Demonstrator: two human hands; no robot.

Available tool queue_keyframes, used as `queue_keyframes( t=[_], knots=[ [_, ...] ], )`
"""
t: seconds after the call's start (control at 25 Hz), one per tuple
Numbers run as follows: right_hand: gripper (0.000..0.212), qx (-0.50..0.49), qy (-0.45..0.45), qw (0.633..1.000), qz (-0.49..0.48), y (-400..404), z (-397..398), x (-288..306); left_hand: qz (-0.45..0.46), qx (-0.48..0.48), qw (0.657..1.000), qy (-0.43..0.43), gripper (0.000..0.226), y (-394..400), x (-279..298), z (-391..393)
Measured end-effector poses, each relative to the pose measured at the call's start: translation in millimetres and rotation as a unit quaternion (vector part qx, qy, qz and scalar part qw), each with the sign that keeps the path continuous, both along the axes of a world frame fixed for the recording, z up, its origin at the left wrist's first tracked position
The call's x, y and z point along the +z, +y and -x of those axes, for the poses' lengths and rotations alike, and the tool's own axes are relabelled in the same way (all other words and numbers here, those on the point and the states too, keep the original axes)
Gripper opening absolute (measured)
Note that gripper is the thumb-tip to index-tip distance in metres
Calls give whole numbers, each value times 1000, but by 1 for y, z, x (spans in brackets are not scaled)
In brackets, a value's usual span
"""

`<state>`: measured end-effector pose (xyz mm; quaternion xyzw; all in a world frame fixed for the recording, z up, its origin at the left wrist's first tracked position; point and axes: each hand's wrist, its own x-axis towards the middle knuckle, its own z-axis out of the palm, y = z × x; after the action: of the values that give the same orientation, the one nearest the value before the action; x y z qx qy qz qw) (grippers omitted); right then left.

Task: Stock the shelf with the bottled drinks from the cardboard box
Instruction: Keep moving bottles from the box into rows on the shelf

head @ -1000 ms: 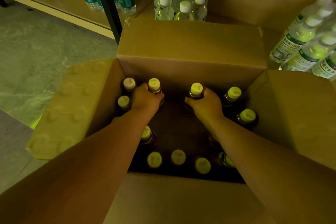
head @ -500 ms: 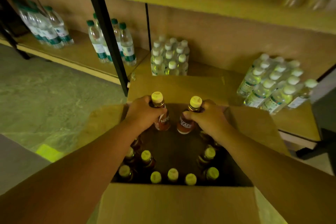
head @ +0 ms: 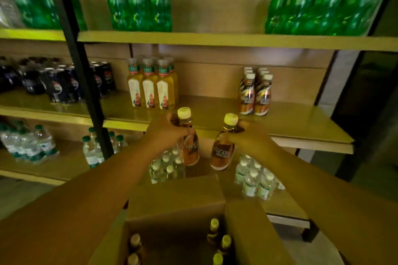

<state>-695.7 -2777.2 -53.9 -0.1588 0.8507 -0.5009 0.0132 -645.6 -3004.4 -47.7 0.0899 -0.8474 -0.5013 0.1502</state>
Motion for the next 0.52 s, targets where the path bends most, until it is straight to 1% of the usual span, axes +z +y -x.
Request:
queue_keyframes(
  t=[0.12, 0.24, 0.4, 0.52],
  knots=[
    [29, -16, 24, 999, 26, 16, 16, 38, 9, -38, 999, 18, 41, 14, 38, 25],
    [26, -14, 44, 998, 29, 30, 39, 60, 3, -60, 998, 22, 43, 30, 56, 56],
    [24, -16, 50, 998, 46, 45, 85, 68, 5, -78, 997, 16, 38, 52, 64, 101],
    [22, -13, 49, 997, 52, 50, 118, 63, 22, -101, 995, 3, 41, 69, 61, 128]
  ],
)
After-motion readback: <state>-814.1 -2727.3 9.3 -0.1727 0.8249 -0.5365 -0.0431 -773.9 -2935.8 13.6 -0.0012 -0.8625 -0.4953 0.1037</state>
